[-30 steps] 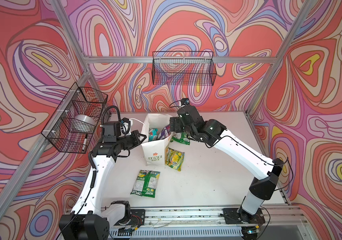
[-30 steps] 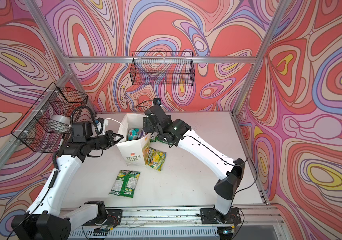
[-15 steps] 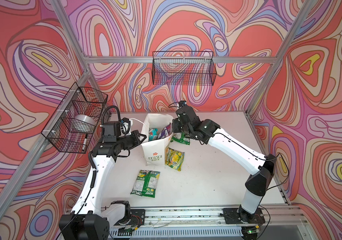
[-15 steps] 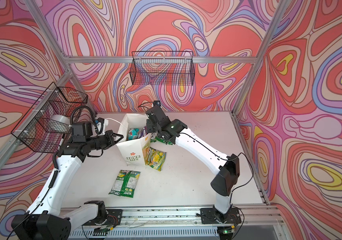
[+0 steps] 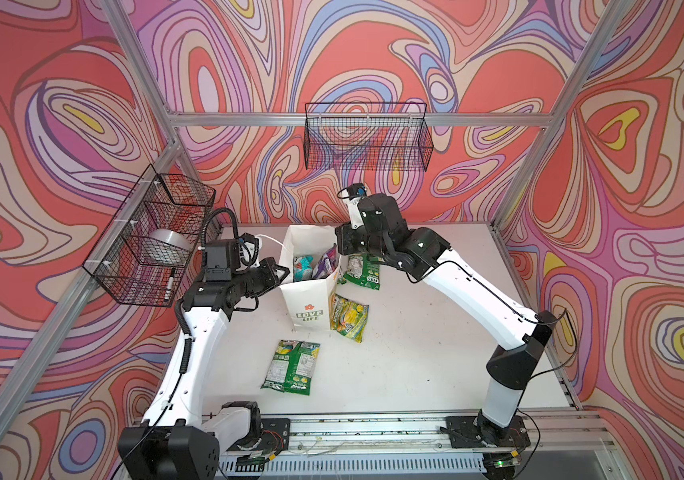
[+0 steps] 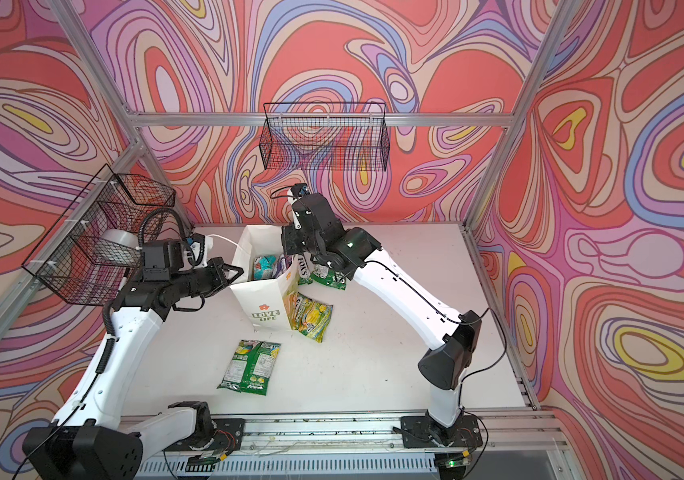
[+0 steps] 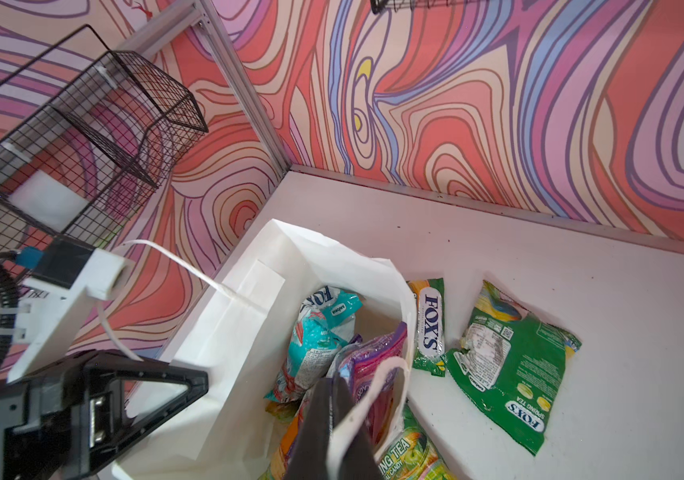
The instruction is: Place the snacks into the paper bag
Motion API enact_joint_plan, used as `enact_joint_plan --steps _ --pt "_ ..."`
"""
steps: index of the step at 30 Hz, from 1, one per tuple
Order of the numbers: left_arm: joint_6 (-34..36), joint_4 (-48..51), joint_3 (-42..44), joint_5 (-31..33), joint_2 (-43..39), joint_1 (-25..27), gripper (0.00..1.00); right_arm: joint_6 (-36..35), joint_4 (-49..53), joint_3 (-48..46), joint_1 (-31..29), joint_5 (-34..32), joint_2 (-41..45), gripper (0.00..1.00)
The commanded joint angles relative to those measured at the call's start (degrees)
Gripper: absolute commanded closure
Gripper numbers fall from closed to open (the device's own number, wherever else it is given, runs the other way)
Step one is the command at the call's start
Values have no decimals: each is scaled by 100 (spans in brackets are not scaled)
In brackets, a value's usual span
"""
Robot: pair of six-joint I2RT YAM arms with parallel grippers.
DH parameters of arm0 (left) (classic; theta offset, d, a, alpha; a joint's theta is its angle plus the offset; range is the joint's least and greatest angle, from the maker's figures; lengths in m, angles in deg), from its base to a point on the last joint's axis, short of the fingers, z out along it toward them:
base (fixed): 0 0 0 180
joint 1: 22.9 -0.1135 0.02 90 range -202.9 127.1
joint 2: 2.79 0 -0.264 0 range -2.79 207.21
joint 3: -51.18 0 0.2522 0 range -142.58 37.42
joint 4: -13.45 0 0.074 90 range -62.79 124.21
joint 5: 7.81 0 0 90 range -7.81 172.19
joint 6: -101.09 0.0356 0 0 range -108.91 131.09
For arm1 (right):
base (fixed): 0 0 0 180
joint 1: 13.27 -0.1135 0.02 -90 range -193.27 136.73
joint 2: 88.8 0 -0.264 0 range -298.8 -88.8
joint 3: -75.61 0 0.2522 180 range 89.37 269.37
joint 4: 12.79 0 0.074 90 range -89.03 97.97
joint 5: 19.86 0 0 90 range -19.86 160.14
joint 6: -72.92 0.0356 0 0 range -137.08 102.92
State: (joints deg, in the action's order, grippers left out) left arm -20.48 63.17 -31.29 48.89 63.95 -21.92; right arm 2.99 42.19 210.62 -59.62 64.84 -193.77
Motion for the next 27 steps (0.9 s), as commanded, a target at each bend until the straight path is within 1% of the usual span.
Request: enact_joint_plan --steps 1,4,5,6,8,12,15,18,20,25,26,27 --pt "-29 -183 -991 361 57 445 100 -351 -9 686 36 152 -80 100" --pt "398 482 -2030 1350 442 1163 100 -444 217 1197 140 73 -141 100" --pt "455 590 -2314 1519 583 1386 100 -443 269 1296 192 82 -100 100" --pt "436 636 -2490 1554 697 1555 100 -442 287 1310 229 65 -21 100" --pt "420 623 -2809 1599 970 2044 100 -461 240 1105 335 -111 292 100" --pt "504 792 -3366 2075 1613 3053 100 -329 193 314 723 -316 1116 100" --pt "349 696 -3609 2210 2058 3562 100 -241 198 -255 971 -472 1687 100" --pt "260 508 -3759 2418 2448 3950 100 -229 219 -792 1084 -786 2133 100" --pt "169 414 -3828 2430 2736 4111 100 -192 273 -1099 1198 -917 2327 100" --pt "-1 207 -3845 2367 3490 4232 100 -131 -31 -2169 1280 -1154 2797 100" --pt "2 256 -3875 2469 3600 4235 100 -152 -118 -2324 1310 -1142 2822 100" --pt "19 369 -3908 2707 3703 4236 100 -166 -200 -2477 1336 -1078 2834 100"
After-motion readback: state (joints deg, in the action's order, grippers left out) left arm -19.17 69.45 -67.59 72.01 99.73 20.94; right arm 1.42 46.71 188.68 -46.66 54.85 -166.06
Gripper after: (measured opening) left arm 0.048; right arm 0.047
